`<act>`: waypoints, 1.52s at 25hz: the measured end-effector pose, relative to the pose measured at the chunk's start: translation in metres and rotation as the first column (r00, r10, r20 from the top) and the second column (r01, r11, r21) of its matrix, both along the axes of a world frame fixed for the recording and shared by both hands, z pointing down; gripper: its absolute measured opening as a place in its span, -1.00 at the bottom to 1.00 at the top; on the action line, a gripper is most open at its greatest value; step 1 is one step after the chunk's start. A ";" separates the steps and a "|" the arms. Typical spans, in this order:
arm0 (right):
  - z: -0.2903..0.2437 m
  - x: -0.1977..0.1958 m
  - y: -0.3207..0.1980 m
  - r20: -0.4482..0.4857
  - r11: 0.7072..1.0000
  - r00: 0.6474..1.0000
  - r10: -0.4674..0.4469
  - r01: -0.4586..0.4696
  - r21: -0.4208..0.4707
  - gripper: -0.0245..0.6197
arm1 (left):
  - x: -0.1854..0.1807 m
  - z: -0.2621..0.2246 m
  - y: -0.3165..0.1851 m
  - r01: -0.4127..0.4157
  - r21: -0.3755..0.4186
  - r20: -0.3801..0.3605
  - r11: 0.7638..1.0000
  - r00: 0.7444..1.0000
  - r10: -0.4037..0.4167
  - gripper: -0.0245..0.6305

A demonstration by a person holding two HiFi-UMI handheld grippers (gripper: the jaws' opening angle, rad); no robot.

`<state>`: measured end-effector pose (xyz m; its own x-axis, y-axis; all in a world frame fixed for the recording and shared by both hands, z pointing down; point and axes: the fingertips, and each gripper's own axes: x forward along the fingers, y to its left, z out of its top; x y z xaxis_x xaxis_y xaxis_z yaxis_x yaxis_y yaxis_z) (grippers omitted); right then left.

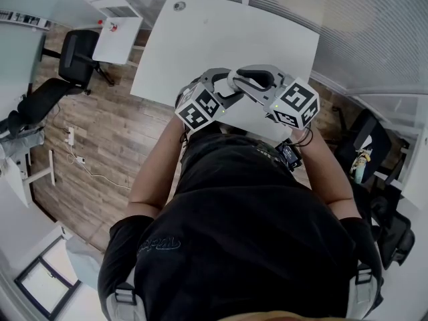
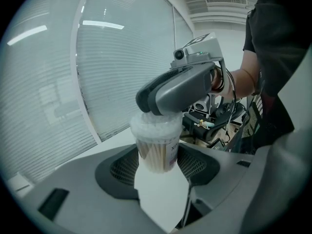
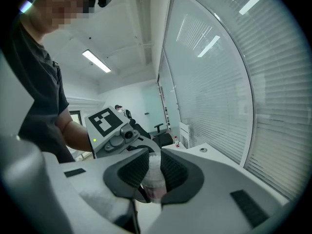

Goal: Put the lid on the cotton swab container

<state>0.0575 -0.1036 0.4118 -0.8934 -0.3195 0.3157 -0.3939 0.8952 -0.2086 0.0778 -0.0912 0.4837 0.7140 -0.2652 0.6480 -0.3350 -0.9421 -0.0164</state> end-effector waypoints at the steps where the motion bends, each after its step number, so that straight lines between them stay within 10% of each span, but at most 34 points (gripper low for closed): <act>1: 0.000 -0.001 0.000 -0.008 1.000 1.000 -0.004 0.004 0.010 -0.66 | 0.000 0.000 0.000 0.000 -0.002 0.002 1.000 1.000 0.000 -0.14; 38: 0.003 0.020 -0.002 0.077 0.990 0.988 0.135 -0.137 0.017 -0.76 | -0.005 0.005 0.005 0.051 -0.035 -0.017 0.998 0.999 -0.052 -0.13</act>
<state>0.0779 -0.1053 0.4152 -0.8620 -0.4460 0.2410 -0.4964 0.8389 -0.2232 0.0730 -0.0859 0.4889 0.7116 -0.2798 0.6445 -0.3831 -0.9234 0.0221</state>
